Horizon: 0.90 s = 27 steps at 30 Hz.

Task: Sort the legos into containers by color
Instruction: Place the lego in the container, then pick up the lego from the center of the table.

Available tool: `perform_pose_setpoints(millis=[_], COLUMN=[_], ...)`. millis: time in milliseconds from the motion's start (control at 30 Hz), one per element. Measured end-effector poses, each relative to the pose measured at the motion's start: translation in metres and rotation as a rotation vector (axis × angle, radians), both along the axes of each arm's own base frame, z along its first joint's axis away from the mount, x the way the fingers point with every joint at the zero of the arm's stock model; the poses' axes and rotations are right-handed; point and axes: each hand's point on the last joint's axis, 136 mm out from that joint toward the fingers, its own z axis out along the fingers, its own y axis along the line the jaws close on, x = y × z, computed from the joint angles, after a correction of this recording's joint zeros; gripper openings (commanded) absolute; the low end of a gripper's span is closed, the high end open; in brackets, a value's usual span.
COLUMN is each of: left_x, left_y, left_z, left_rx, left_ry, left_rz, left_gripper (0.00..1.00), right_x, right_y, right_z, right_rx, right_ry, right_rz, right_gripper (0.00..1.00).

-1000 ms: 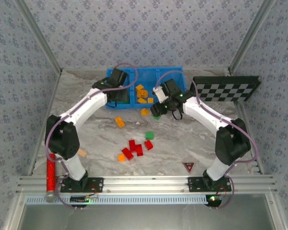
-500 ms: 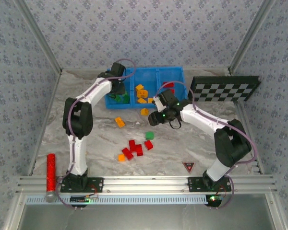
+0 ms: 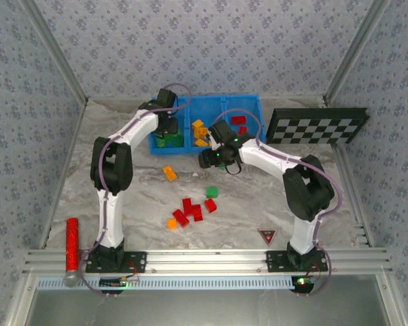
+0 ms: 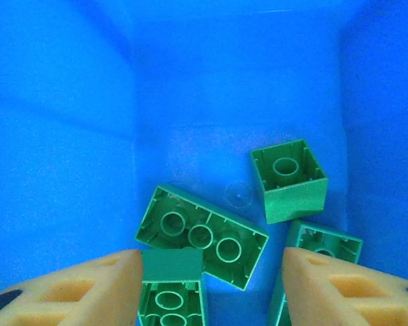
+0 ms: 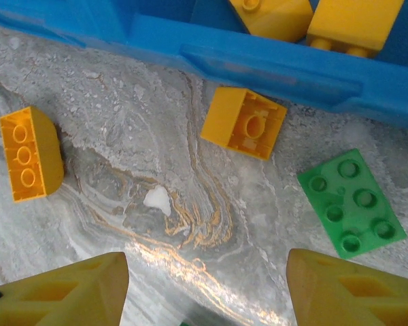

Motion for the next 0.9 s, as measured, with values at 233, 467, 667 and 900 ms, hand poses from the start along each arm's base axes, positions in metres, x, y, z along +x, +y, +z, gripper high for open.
perform_pose_setpoints(millis=[233, 467, 667, 900], left_x=[0.004, -0.006, -0.032, -0.057], left_y=[-0.012, -0.018, -0.015, -0.008], left_z=[0.034, 0.115, 0.161, 0.177], left_rx=[-0.082, -0.180, -0.246, -0.269], left_ry=[-0.075, -0.224, -0.311, -0.337], left_rz=[-0.030, -0.064, -0.086, -0.094], left_gripper=[0.65, 0.69, 0.71, 0.72], right_x=[0.013, 0.029, 0.040, 0.042], right_y=[0.009, 0.018, 0.021, 0.020], right_z=[-0.014, -0.029, -0.036, -0.048], right_rx=[-0.040, -0.103, -0.152, -0.228], right_ry=[-0.006, -0.022, -0.034, -0.029], right_rz=[-0.022, -0.036, -0.058, -0.072], right_gripper=[0.64, 0.64, 0.63, 0.59])
